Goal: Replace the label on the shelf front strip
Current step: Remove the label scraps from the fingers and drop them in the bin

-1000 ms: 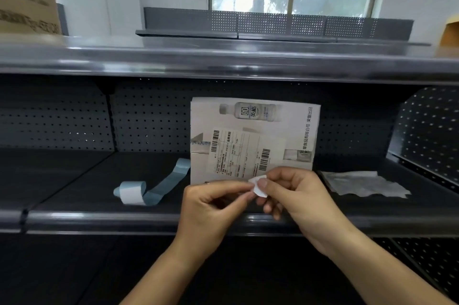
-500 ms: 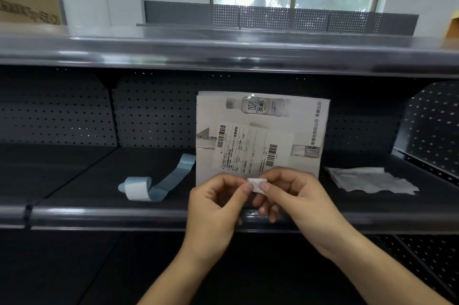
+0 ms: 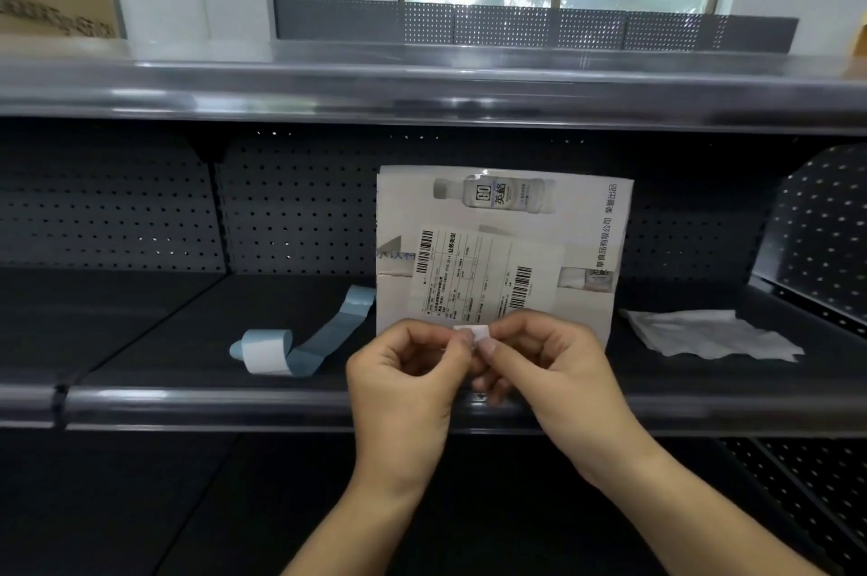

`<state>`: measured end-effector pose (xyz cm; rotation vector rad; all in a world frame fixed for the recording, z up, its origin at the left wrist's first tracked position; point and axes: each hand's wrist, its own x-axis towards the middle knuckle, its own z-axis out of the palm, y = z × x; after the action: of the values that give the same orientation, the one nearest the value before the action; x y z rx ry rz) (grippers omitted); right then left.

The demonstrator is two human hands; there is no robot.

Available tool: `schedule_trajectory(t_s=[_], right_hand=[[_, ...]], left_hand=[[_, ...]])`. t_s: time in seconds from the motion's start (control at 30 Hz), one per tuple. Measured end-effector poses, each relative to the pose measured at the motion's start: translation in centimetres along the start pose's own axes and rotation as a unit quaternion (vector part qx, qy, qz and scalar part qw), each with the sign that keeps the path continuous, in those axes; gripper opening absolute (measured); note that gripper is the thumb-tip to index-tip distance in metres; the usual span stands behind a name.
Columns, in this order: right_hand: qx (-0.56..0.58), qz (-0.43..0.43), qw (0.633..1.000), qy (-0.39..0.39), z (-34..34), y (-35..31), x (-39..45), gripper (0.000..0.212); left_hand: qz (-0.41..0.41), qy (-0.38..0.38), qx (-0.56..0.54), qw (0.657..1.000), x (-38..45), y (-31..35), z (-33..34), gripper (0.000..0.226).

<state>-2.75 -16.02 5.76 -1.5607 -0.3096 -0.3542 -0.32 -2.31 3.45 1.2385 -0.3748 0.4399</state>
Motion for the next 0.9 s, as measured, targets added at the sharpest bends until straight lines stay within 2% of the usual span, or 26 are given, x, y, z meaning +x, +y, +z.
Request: schedule_trajectory(t_s=[0.1, 0.27, 0.37, 0.43, 0.5, 0.63, 0.9], right_hand=[[0.014, 0.01, 1.0, 0.014, 0.3, -0.1, 0.2, 0.027], [0.017, 0.017, 0.999, 0.038, 0.3, 0.2, -0.1, 0.018], [0.018, 0.031, 0.998, 0.055, 0.0, 0.7, -0.2, 0.013], [0.018, 0.037, 0.998, 0.054, -0.4, 0.8, -0.4, 0.013], [0.02, 0.036, 0.998, 0.051, -0.8, 0.8, -0.6, 0.013], [0.002, 0.019, 0.998, 0.052, -1.5, 0.3, -1.1, 0.008], [-0.086, -0.041, 0.993, 0.075, -4.1, -1.4, -1.7, 0.011]], left_hand=[[0.003, 0.009, -0.011, 1.0, -0.3, -0.1, 0.2, 0.013], [0.001, 0.013, -0.017, 1.0, -1.0, -0.2, 0.7, 0.01], [-0.025, 0.033, -0.037, 0.998, -1.1, -0.3, 0.9, 0.041], [-0.043, 0.024, -0.036, 0.998, -1.0, -0.5, 1.1, 0.047], [-0.062, 0.003, -0.02, 0.998, -0.9, -0.3, 1.2, 0.038], [-0.073, -0.041, 0.002, 0.996, -0.6, -0.1, 1.5, 0.005], [-0.046, -0.028, 0.046, 0.997, -1.6, 1.3, 3.8, 0.011]])
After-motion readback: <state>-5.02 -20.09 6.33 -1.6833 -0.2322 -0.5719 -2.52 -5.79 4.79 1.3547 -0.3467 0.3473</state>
